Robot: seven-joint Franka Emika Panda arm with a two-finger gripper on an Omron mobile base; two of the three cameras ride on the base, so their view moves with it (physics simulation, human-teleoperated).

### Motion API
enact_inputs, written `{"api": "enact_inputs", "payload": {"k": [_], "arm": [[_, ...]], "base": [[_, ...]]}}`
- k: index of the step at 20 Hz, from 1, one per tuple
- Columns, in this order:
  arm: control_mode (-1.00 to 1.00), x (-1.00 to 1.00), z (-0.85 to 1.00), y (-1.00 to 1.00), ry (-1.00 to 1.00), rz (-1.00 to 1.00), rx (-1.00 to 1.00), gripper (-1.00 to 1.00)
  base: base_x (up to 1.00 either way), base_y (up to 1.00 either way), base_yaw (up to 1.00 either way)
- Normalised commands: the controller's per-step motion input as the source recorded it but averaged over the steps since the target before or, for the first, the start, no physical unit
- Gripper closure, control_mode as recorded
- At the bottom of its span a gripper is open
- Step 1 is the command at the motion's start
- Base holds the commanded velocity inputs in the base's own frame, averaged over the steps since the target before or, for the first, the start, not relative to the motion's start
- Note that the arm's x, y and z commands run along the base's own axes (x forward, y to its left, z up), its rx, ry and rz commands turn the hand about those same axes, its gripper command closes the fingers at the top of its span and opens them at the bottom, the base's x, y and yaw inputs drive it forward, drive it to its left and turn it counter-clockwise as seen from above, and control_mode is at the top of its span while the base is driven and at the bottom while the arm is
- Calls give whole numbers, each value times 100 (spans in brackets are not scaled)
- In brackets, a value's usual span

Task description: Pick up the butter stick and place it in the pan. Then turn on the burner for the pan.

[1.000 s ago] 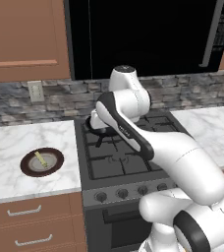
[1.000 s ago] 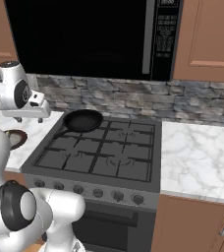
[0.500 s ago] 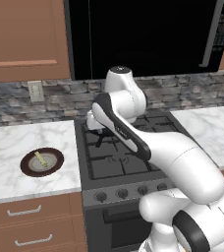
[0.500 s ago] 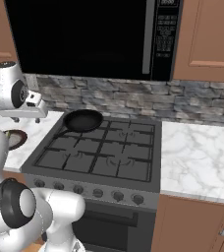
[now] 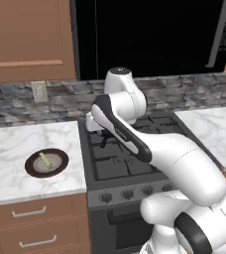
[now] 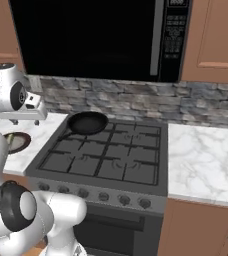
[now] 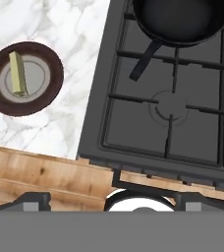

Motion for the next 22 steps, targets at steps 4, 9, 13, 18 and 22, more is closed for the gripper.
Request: {"api": "enact_inputs", "payload": {"k": [4, 9, 13, 18, 22], "arm": [[100, 0, 0, 0, 0, 0, 0, -100], [100, 0, 0, 0, 0, 0, 0, -100], [100, 0, 0, 0, 0, 0, 0, -100], [100, 0, 0, 0, 0, 0, 0, -100], [100, 0, 0, 0, 0, 0, 0, -100]], "base": [[0, 75, 0], [-2, 63, 0], [0, 44, 0], [11, 53, 0], [14, 47, 0]]}}
